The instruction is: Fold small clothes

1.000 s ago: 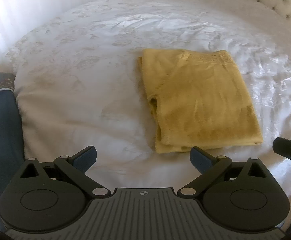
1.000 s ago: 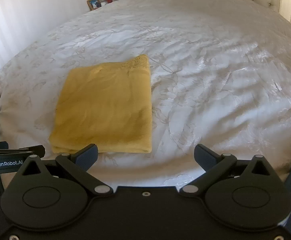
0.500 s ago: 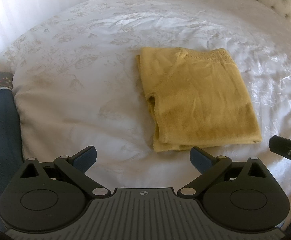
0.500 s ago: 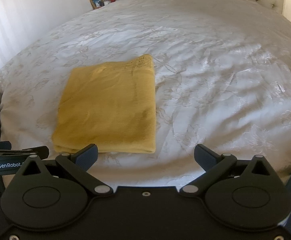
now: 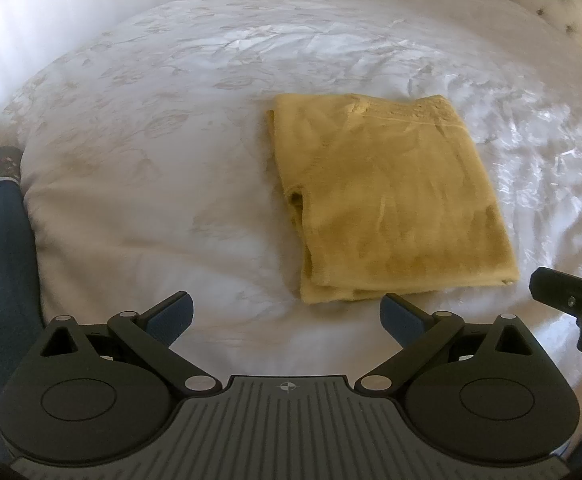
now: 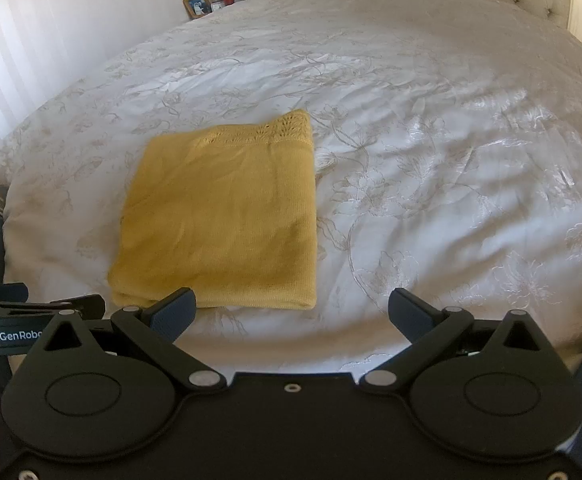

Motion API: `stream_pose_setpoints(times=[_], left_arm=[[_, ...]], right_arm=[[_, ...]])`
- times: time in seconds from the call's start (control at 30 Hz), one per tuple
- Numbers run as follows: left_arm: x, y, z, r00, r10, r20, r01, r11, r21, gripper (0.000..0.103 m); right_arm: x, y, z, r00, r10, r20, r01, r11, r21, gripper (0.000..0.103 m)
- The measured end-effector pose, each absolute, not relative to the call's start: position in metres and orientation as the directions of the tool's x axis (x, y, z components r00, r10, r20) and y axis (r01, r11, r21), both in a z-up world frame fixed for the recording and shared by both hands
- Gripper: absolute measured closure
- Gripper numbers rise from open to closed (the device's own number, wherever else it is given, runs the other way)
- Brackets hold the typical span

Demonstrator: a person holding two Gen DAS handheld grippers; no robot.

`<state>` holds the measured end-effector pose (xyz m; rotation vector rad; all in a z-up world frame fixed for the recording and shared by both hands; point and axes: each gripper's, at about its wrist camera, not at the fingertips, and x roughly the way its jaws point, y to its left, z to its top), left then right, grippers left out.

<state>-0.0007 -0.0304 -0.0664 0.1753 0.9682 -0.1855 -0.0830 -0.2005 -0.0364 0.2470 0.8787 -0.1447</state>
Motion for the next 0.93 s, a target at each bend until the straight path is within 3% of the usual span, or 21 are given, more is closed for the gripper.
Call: stream_pose_setpoints(times=[0.93], left_arm=[[0.0029,-0.0312,-0.0652,0.544,-0.094,-0.834,0.245,0.968,0.051,0.002]], right_arm=[[-0.0771,-0.1997,-0.0344,0.634,-0.012,-0.773,0.2,0.968,0.149,0.001]])
